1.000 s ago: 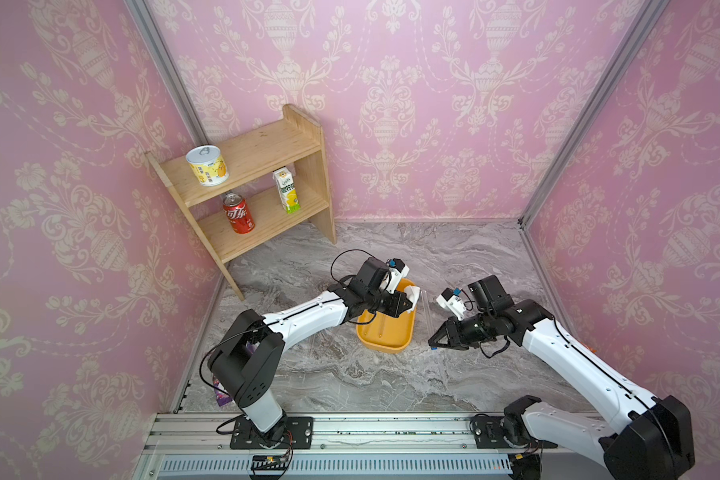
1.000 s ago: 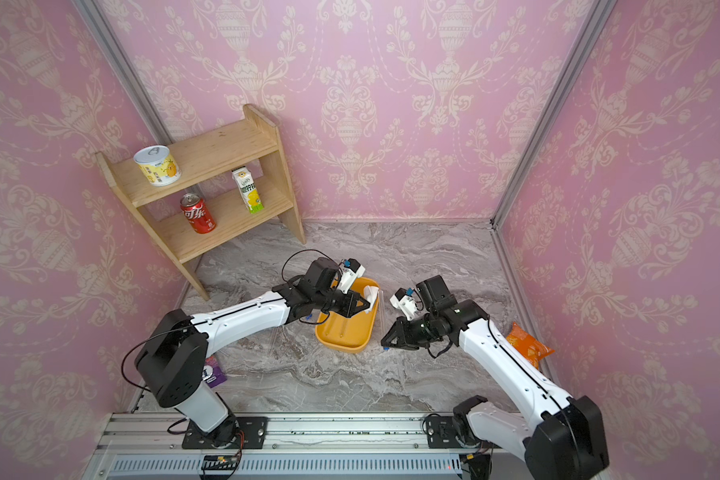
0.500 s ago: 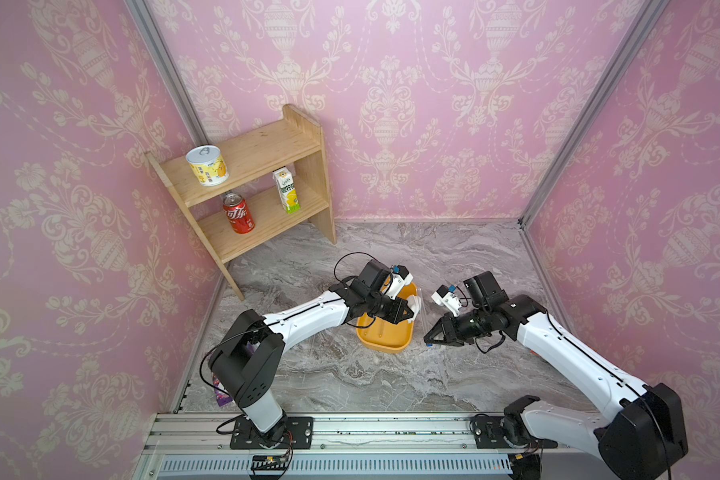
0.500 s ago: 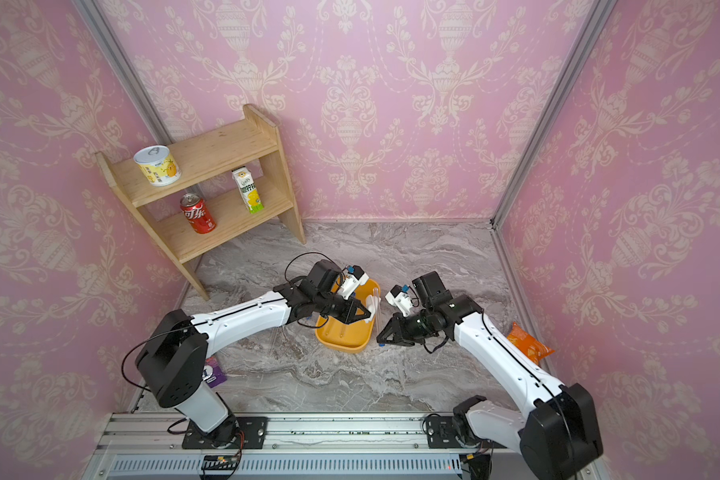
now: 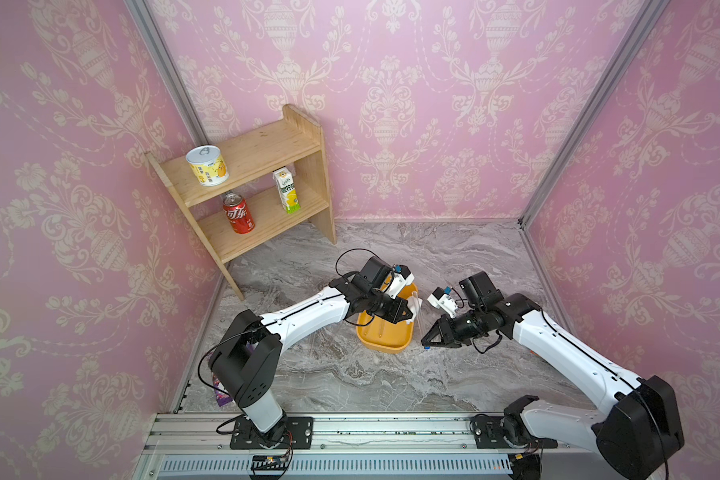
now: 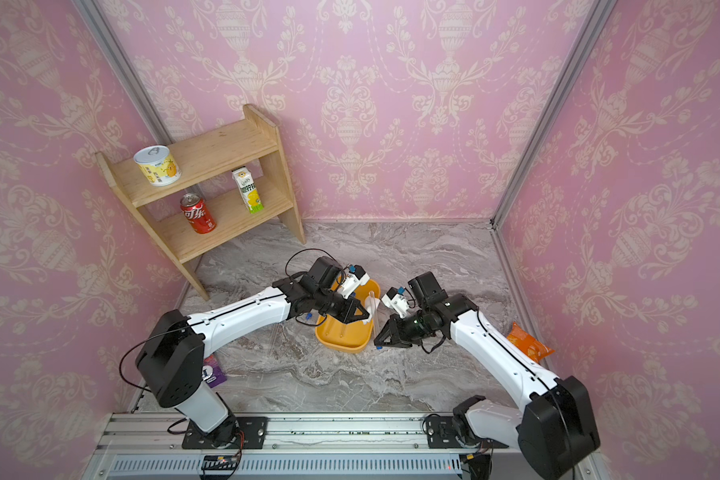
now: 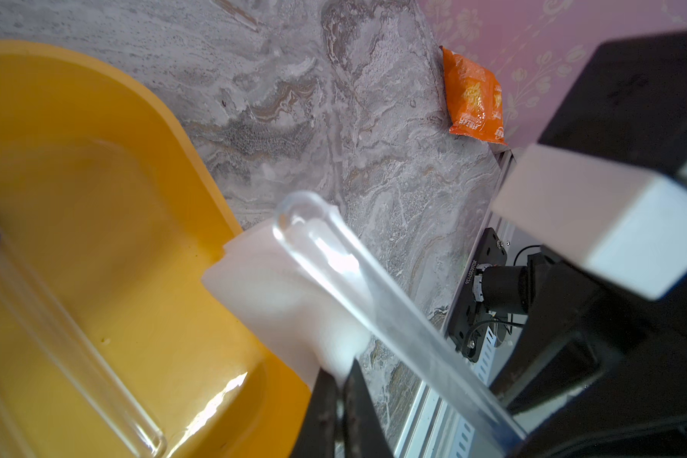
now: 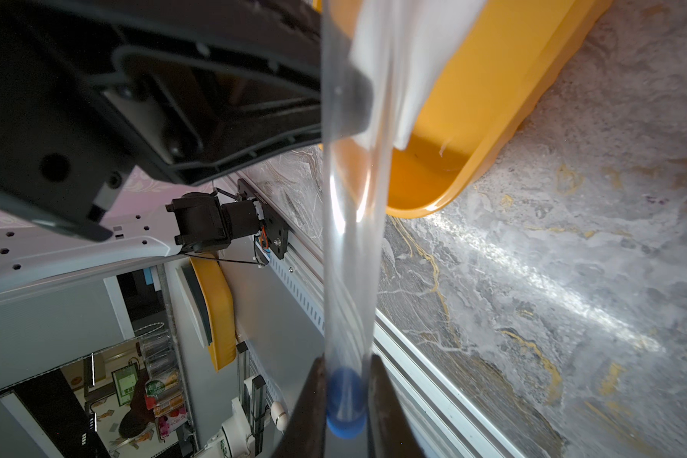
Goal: Wipe the exteriors of test tubes
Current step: Wipe the dirt from the test tube.
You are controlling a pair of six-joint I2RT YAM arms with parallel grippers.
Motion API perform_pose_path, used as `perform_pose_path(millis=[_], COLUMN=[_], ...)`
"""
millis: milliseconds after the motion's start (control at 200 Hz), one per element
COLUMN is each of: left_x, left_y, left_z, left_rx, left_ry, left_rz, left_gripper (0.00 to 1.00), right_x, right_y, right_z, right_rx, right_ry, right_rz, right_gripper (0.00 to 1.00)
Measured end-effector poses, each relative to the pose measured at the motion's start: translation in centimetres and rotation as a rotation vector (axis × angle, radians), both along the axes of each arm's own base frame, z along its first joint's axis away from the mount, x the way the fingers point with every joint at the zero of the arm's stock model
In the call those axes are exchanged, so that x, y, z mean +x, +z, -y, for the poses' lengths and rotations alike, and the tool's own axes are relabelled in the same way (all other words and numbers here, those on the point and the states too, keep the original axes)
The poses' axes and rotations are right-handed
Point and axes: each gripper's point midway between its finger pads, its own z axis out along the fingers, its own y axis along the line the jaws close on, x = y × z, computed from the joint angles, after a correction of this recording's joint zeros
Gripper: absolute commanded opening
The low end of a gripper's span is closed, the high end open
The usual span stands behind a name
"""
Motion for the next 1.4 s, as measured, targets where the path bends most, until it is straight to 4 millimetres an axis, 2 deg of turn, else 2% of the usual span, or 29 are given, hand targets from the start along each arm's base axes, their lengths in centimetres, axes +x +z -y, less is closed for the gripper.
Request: perform_pose_path(millis=[310,580,826,1021,1401], left_x=[-2.1,-2.4,-4.2,-5.8,-6.6], left_y=[-1.3,-1.9,-2.1,-1.8,0.0], left_z=[-0.3,-0.7,0.2,1.1,0.5], left_rx=[0.093,0.128,0.142,0.137,0.107], left_ry=[-0.048,-0.056,-0.122,-0.172,-0.174], left_rz=[-0.019,-0.022,-0.007,0.006,0.041], left_gripper=[0.03,0.03,0.03,0.03,0.04], right_x=[-0.6,-1.0,-1.0,-1.1,-1.2], right_y=[-0.4,-0.8,-1.0,-1.2,-1.4], right_z=[-0.4,-0.7,-0.7,-0.5,-0.3], right_rx=[-0.001,-0.005,-0.011,-0.024,-0.04], right_ry=[0.024,0.043,0.045,0.042,0.048], right_rz=[-0.035,-0.053,-0.061,-0.068,-0.058], right_gripper=[0.07,0.07,0.07,0.07,0.07])
